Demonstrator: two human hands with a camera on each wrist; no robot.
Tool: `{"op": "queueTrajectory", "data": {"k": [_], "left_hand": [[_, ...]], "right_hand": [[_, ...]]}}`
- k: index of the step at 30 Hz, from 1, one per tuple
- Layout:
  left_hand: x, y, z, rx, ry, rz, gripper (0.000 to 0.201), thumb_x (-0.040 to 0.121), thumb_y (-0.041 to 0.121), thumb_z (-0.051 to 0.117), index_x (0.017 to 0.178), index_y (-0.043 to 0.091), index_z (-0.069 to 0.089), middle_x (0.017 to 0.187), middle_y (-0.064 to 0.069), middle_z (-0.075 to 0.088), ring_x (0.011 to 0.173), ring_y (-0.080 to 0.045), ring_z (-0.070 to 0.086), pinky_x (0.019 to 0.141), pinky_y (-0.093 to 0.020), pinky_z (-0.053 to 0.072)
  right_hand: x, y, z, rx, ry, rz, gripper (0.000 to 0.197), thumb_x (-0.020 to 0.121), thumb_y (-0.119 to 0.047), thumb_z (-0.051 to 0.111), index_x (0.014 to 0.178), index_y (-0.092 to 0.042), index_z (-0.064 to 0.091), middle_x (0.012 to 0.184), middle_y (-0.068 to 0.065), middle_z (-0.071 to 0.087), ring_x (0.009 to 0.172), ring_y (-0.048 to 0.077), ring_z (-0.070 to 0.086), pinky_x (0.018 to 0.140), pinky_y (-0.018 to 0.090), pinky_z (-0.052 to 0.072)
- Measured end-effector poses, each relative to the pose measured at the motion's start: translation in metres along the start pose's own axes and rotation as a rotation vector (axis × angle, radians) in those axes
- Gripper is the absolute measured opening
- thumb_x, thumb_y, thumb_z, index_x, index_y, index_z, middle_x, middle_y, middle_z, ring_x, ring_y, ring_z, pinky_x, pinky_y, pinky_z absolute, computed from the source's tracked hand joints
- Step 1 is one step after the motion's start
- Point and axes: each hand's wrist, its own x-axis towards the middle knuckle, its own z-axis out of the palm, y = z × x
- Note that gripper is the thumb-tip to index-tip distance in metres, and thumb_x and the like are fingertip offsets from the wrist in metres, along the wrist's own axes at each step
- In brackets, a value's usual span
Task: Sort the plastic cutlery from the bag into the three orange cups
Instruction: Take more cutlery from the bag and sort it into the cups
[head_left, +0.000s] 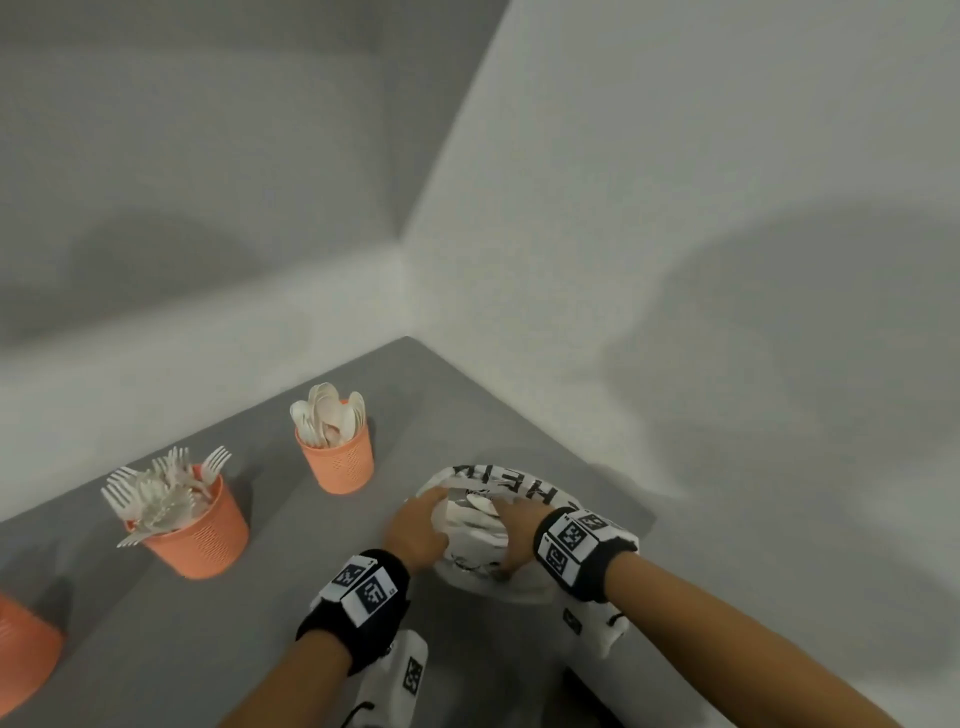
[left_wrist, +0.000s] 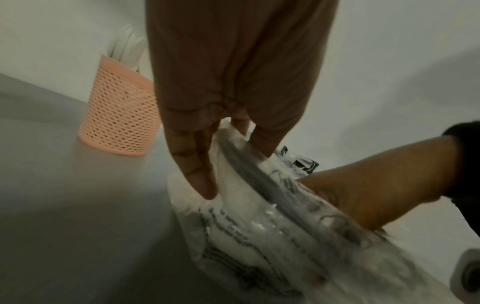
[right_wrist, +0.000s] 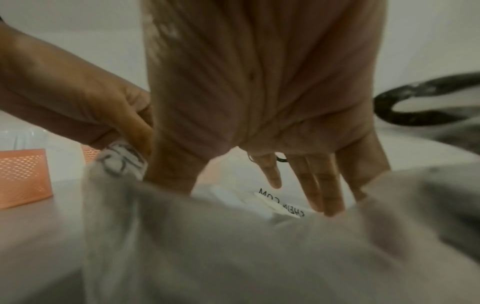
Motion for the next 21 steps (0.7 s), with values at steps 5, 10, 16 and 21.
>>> {"op": "queueTrajectory", "data": {"k": [5,10,16,21], "left_hand": [[-0.011,-0.002,-0.006,0.027,-0.036,0.061,0.068,0.084,-0.003,0.049,0.145,0.016,0.025,0.150,-0.013,0.030,0.139,-0.026,0.029,0.110,-0.023,0.020],[-0.012,0.000,-0.010,0.033,-0.036,0.064,0.069,0.083,-0.004,0.048,0.145,0.015,0.025,0.149,-0.014,0.031,0.138,-0.025,0.030,0.110,-0.023,0.021],[-0.013,-0.003,-0.016,0.027,-0.010,0.086,0.068,0.081,-0.005,0.047,0.143,0.016,0.030,0.149,-0.011,0.033,0.138,-0.024,0.031,0.112,-0.026,0.022],[-0.014,-0.009,-0.021,0.059,-0.021,0.099,0.068,0.080,-0.004,0.049,0.142,0.017,0.033,0.148,-0.009,0.035,0.136,-0.023,0.033,0.111,-0.025,0.023]], "right_hand": [[0.014,-0.005,-0.001,0.025,0.032,0.025,0.065,0.075,-0.037,0.071,0.129,-0.012,0.044,0.129,0.008,0.053,0.117,0.026,0.052,0.096,0.035,0.044],[0.030,-0.010,-0.002,-0.039,0.053,-0.011,0.057,0.072,-0.037,0.069,0.123,-0.017,0.052,0.115,0.007,0.062,0.107,0.026,0.059,0.091,0.041,0.050],[0.037,-0.011,0.006,0.012,0.038,-0.020,0.066,0.080,-0.031,0.066,0.138,-0.018,0.038,0.140,0.009,0.046,0.127,0.028,0.045,0.106,0.039,0.038],[0.045,-0.005,0.003,0.168,-0.030,-0.011,0.067,0.074,-0.049,0.069,0.132,-0.028,0.045,0.131,-0.001,0.054,0.120,0.019,0.050,0.101,0.032,0.039]]}}
